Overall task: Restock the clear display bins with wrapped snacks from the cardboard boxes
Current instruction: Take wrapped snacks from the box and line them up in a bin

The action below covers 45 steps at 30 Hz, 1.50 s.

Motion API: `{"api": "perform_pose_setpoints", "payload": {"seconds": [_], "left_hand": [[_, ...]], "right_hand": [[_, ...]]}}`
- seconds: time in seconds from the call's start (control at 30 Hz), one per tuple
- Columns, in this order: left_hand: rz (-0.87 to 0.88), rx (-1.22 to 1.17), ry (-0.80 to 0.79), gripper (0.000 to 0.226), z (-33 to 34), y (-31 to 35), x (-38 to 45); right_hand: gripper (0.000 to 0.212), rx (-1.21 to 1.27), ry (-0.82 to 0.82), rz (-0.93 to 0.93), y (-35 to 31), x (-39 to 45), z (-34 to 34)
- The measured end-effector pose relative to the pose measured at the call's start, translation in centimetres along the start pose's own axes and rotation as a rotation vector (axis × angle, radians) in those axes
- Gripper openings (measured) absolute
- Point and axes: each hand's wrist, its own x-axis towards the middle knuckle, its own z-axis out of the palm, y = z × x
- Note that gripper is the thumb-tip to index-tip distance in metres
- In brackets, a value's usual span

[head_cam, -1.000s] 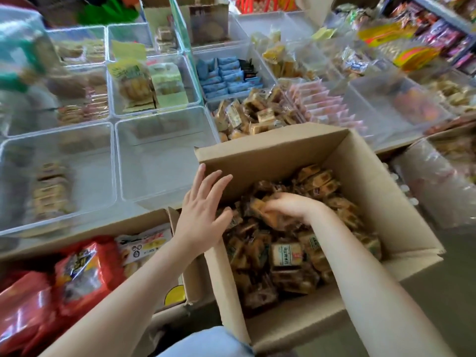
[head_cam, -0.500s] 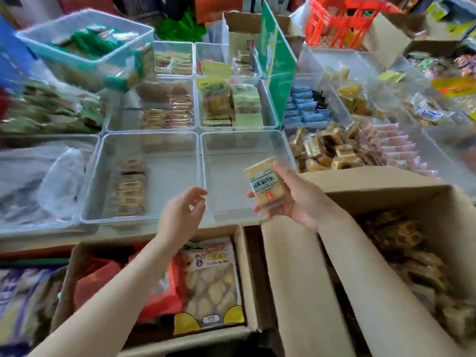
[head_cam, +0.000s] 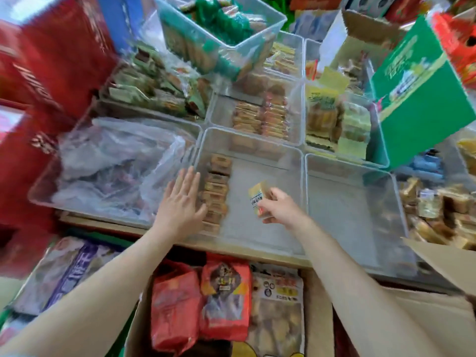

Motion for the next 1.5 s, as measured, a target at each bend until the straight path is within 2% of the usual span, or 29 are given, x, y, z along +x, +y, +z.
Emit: {"api": "perform_pose_setpoints", "payload": {"seconds": [0.07, 0.17, 0.27, 0.37, 0.47, 0.63, 0.8, 0.93, 1.07, 1.13, 1.2, 1.27, 1.33, 1.4, 1.5], "left_hand": [[0.002, -0.019, -0.005, 0.081, -0.2, 0.0, 0.7], [0.003, -0.024, -0.012, 0.08, -0.1, 0.1, 0.7], [-0.002, -0.029, -0.016, 0.079, -0.1, -0.1, 0.8], [-0.003, 0.01, -0.018, 0.079, -0.3, 0.1, 0.8], [-0.01, 0.012, -0.016, 0.078, -0.1, 0.0, 0.8], [-0.006, 0.02, -0.014, 0.078, 0.0, -0.1, 0.7], [-0.01, 0.01, -0.02, 0.079, -0.2, -0.1, 0.7], [-0.017, 0.055, -0.008, 0.076, -0.5, -0.1, 0.6], [-0.131, 0.151, -0.045, 0.067, -1.1, 1.9, -0.5], [-0.153, 0.134, -0.022, 0.055, -1.1, 5.3, -1.9], [-0.054, 0.02, -0.018, 0.047, -0.8, 10.5, -4.0], [0.085, -0.18, -0.105, 0.039, -0.6, 17.0, -6.0], [0.219, -0.248, -0.26, 0.033, 0.1, 23.9, -8.2], [0.336, -0.305, -0.335, 0.036, 1.5, 30.3, -10.3], [0.404, -0.448, -0.329, 0.063, 4.3, 38.1, -13.9]], "right_hand": [[0.031, -0.275, 0.026, -0.034, 0.0, 2.4, 0.9], [0.045, -0.79, -0.192, -0.019, 0.5, 5.0, 2.6], [0.044, -0.885, -0.446, 0.113, 0.1, 5.9, 4.4], [0.038, -0.892, -0.51, 0.178, 0.0, 5.9, 5.0], [0.032, -0.95, -0.437, 0.184, 0.9, 6.2, 5.5], [0.025, -0.855, -0.315, 0.041, 2.2, 5.9, 7.2], [0.034, -0.849, -0.257, 0.049, 2.5, 4.7, 7.1], [0.041, -0.812, -0.243, 0.015, 2.0, 1.8, 5.3], [0.03, -0.667, -0.15, -0.142, 1.5, -3.7, 0.7], [0.022, -0.565, -0.07, -0.229, 1.8, -7.4, -2.4], [0.018, -0.421, 0.017, -0.298, 2.4, -11.7, -5.8], [0.022, -0.285, 0.141, -0.361, 3.9, -16.0, -9.4], [0.027, -0.176, 0.303, -0.405, 6.1, -19.8, -13.2], [0.03, -0.104, 0.451, -0.399, 9.2, -22.9, -17.0], [0.03, -0.085, 0.591, -0.3, 14.3, -26.3, -22.2]]}}
